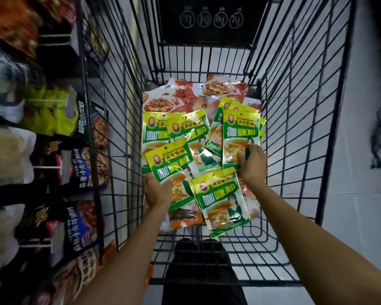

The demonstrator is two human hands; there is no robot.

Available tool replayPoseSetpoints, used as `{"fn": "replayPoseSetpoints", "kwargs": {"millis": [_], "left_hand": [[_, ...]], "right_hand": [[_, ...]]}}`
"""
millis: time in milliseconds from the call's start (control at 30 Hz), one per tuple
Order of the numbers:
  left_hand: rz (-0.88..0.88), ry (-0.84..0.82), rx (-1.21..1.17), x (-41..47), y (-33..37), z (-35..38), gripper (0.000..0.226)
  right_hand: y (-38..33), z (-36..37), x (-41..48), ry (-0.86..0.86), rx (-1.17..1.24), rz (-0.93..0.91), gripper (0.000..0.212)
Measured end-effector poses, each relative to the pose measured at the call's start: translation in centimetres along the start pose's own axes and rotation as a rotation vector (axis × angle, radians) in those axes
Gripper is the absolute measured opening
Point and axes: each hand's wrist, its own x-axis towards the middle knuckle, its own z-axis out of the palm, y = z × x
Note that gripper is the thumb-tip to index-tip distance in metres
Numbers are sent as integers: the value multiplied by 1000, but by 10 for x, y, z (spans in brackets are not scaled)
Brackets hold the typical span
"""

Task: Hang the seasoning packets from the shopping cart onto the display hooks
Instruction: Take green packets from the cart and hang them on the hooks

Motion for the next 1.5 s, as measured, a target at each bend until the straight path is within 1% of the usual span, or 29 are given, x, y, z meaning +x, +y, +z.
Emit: {"fn": "replayPoseSetpoints", "kwargs": {"millis": [100, 167, 233, 333, 400, 467, 500, 533, 600, 633, 700, 733, 767, 867, 900, 1000, 1100, 1133, 1200, 1267, 1367, 1433, 1467, 1500], "left_hand": [[28, 25, -86, -1, 6, 3, 46], [39, 21, -124, 0, 12, 2, 43], [82, -7, -117, 3, 16, 0, 36], [112, 3, -143, 11, 21, -5, 27], [130, 10, -170, 16, 24, -8, 27], [181, 18, -177, 18, 26, -12, 29], [205, 24, -194, 18, 27, -15, 28], [219, 24, -215, 17, 28, -17, 27], [200, 8, -255, 17, 31, -20, 26], [174, -6, -281, 17, 32, -22, 25], [125, -50, -344, 17, 37, -25, 26], [109, -79, -373, 17, 39, -26, 28], [99, -107, -396, 16, 42, -27, 29], [82, -151, -451, 13, 55, -34, 26], [80, -159, -460, 11, 61, -39, 31], [85, -179, -474, 3, 81, -59, 56], [133, -164, -507, -11, 101, -84, 64], [155, -153, -523, -17, 109, -95, 60], [199, -117, -579, -36, 125, -121, 44], [262, -79, -629, -56, 140, -150, 35], [363, 32, -710, -92, 155, -197, 7], [445, 143, -758, -119, 163, -234, 5], [476, 185, -779, -134, 165, -252, 3], [494, 230, -799, -150, 167, -272, 11]], "right_hand": [[5, 6, -30, -12, 46, 13, 39], [8, 9, -45, 9, 127, 52, 39], [9, 9, -48, 50, 184, 106, 42], [5, 7, -35, 73, 218, 209, 61], [-1, 7, -22, 66, 321, 329, 73], [-6, 8, -13, 73, 394, 412, 77], [-8, 8, -9, 75, 429, 443, 75], [-9, 8, -7, 75, 466, 468, 66], [-8, 6, -6, 45, 555, 498, 39], [-7, 4, -6, 12, 636, 511, 32], [-3, -2, -6, -49, 799, 543, 28], [-3, -7, -7, -65, 842, 542, 29], [-4, -12, -7, -81, 866, 529, 30], [-15, -30, -11, -109, 916, 443, 21], [-20, -38, -13, -100, 930, 413, 20], [-36, -64, -17, -87, 930, 321, 18], [-60, -100, -26, -121, 940, 217, 13], [-68, -114, -29, -133, 938, 173, 12], [-88, -143, -37, -158, 937, 75, 12], [-110, -173, -46, -185, 942, -21, 12], [-148, -218, -65, -207, 920, -205, 17], [-177, -246, -82, -220, 904, -347, 23], [-191, -257, -90, -239, 904, -410, 22], [-206, -269, -101, -266, 912, -474, 19]]}}
